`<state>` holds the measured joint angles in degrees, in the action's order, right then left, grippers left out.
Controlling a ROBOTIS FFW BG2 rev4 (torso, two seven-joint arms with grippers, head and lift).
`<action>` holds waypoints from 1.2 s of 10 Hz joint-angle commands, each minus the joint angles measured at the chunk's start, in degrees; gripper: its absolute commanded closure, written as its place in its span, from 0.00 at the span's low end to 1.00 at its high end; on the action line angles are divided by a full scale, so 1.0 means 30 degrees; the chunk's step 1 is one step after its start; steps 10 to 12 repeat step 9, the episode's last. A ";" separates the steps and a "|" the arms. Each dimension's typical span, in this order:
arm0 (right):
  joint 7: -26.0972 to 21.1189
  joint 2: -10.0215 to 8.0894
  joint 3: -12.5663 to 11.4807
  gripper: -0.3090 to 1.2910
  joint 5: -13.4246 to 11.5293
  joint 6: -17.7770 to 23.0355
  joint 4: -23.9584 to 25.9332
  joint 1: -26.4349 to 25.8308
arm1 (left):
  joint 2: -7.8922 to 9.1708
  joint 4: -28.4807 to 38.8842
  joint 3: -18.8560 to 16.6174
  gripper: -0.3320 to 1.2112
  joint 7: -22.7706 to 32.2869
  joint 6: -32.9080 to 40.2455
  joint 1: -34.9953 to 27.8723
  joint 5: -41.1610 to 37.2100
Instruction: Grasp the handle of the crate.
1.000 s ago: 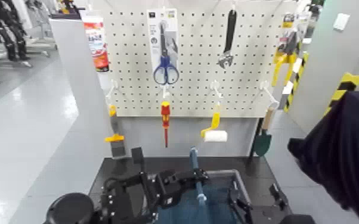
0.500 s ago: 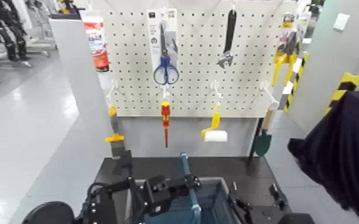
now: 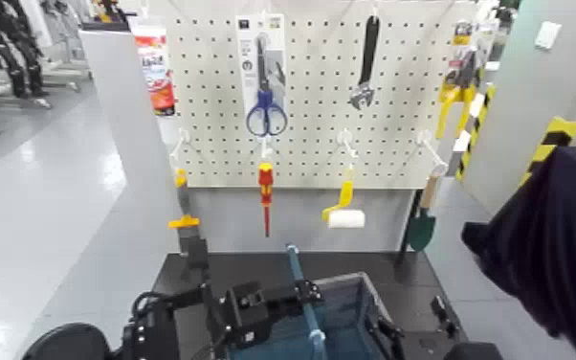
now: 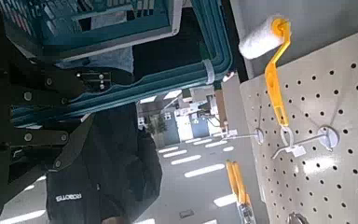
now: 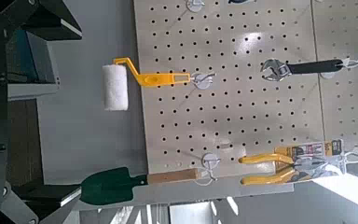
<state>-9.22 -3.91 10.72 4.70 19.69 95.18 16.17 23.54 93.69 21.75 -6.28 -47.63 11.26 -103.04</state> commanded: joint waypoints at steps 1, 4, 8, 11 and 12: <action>-0.0002 0.0044 0.0061 0.28 -0.0131 0.0029 -0.0027 0.0001 | 0.0151 0.0061 0.0395 0.94 0.0042 -0.0091 0.0262 -0.0311; -0.0002 0.0015 0.0119 0.28 -0.0395 0.0029 0.0032 0.0001 | 0.0356 0.0002 0.0981 0.94 0.0013 -0.0062 0.0643 -0.0721; -0.0060 0.0015 0.0090 0.28 -0.0659 -0.0088 0.0061 0.0001 | 0.0327 -0.0027 0.1010 0.94 0.0013 -0.0062 0.0584 -0.0779; -0.0060 0.0044 0.0061 0.28 -0.0688 -0.0030 0.0061 0.0001 | 0.0327 -0.0027 0.0981 0.94 0.0013 -0.0062 0.0584 -0.0779; -0.0060 0.0044 0.0061 0.28 -0.0688 -0.0030 0.0061 0.0001 | 0.0327 -0.0027 0.0981 0.94 0.0013 -0.0062 0.0584 -0.0779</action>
